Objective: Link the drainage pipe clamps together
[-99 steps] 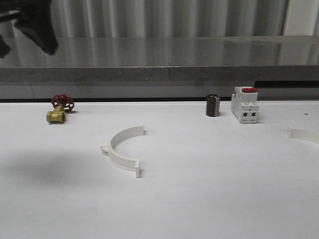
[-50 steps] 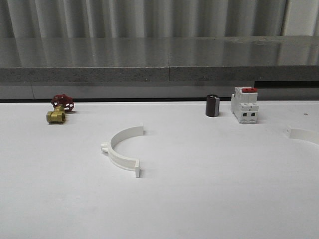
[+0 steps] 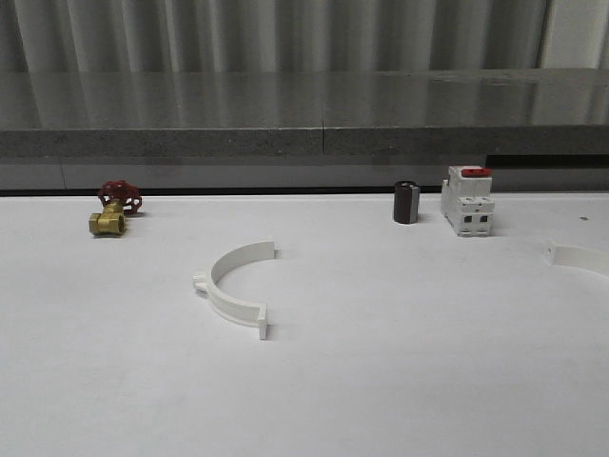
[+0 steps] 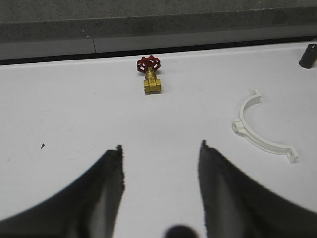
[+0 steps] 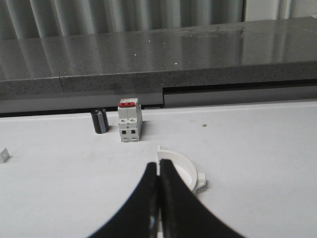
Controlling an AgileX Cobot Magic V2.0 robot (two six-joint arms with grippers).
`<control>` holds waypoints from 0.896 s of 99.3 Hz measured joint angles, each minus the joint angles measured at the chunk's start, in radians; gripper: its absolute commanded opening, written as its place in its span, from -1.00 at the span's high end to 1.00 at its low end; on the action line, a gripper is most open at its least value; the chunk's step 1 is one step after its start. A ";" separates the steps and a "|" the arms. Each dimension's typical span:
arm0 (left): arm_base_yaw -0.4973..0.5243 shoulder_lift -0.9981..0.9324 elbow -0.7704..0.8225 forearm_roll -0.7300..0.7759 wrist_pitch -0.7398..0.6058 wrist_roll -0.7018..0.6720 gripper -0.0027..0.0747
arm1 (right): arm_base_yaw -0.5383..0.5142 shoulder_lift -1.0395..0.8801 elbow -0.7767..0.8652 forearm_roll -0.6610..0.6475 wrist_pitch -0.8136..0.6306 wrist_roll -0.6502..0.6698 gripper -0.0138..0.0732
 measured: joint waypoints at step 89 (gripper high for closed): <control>0.002 -0.001 0.002 0.015 0.000 0.001 0.98 | 0.000 0.612 -0.458 0.001 0.256 0.087 0.95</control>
